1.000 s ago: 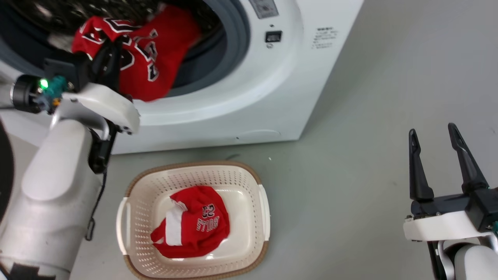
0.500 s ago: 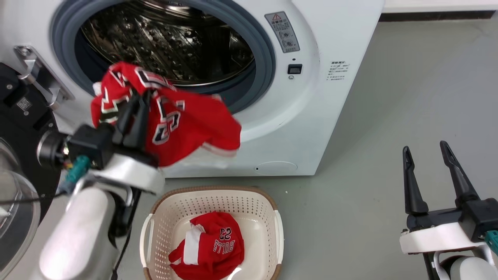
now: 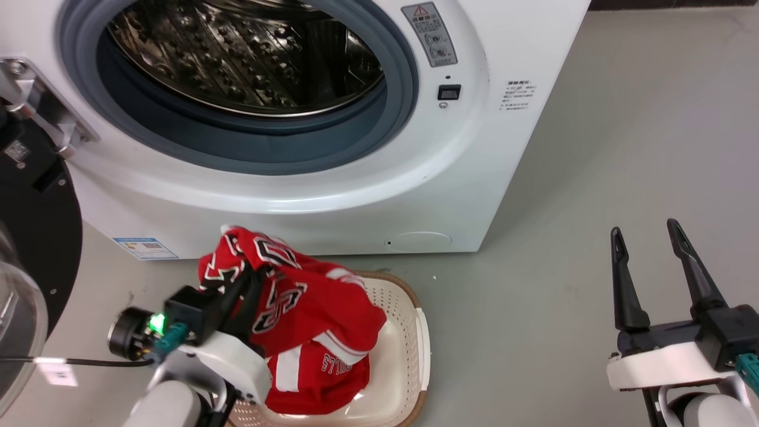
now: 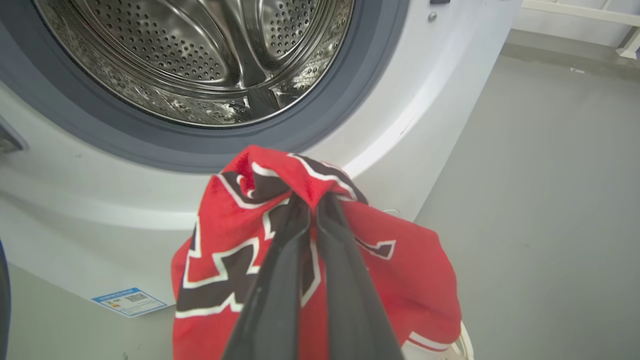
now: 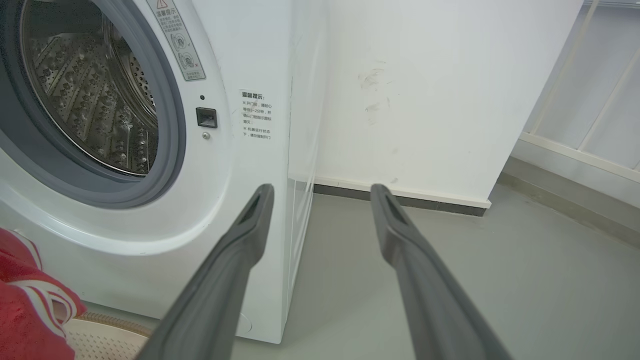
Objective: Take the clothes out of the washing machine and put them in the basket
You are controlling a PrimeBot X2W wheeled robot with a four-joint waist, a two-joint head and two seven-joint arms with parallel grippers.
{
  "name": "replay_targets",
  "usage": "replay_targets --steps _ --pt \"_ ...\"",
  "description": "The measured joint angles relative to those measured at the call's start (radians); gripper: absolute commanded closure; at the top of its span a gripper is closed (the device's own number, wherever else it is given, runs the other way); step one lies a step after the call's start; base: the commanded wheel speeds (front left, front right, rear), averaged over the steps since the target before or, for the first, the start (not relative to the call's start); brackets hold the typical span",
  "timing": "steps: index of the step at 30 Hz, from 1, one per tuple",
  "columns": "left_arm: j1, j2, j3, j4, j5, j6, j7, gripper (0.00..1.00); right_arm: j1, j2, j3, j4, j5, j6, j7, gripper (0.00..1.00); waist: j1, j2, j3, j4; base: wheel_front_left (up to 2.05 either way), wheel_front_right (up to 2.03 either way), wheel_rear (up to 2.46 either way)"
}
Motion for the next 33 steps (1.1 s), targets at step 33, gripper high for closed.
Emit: replay_targets --steps 33 --pt "-0.466 -0.086 -0.113 0.952 0.044 -0.103 -0.029 1.00 -0.177 -0.001 0.021 -0.075 0.040 0.000 0.000 0.00 0.0003 0.0000 0.490 -0.180 0.00 0.00 0.00"
